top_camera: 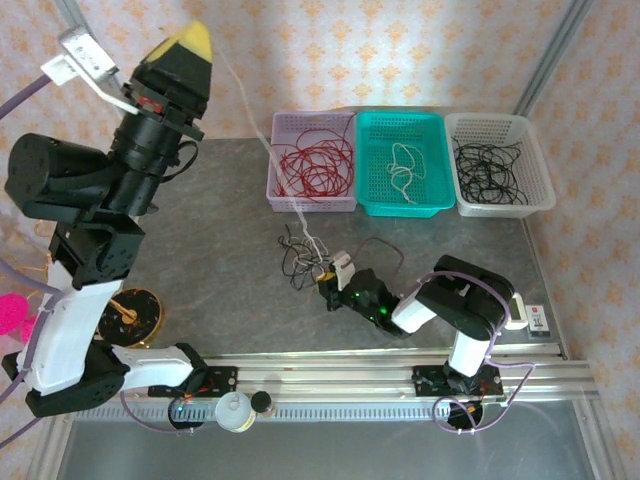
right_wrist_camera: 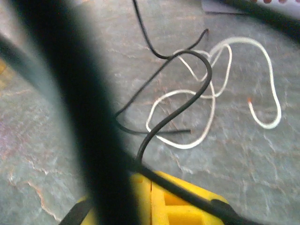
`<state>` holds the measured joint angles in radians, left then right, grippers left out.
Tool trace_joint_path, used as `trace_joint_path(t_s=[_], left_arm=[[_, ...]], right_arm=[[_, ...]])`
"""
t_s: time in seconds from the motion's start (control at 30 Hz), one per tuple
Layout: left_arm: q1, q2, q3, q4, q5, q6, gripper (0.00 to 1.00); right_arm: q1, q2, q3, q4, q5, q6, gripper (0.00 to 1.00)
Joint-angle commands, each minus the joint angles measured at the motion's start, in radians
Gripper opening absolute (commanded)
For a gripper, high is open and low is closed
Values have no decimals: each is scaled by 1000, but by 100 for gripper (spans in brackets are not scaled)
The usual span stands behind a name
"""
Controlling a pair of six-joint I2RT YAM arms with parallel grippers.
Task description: Untangle the cables
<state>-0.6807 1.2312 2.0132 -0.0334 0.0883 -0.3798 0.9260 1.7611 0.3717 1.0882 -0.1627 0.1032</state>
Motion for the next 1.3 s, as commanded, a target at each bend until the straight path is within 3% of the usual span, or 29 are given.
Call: trace_joint_path(t_s=[0.0,0.37,0.63,0.93,1.0,1.27], left_arm=[[1,1,39,87,-43,83,0],[1,46,116,64,-123,177,0],[1,89,275,-58,-251,299,0],[2,60,267,-100,-334,369,0],[1,50,265,-104,-347,380,0],[1,16,266,-148,-383,407,0]], right_arm=[[-8,2,-49,35,66,47,6],[-42,-150,-121,-48,126,47,6],[-179,-310,-174,-202,149,61,4],[-282,-316,-161,-388,177,256,0],[-335,-308,-172,-391,130,308,0],[-443,-266,-152,-444,87,352,0]])
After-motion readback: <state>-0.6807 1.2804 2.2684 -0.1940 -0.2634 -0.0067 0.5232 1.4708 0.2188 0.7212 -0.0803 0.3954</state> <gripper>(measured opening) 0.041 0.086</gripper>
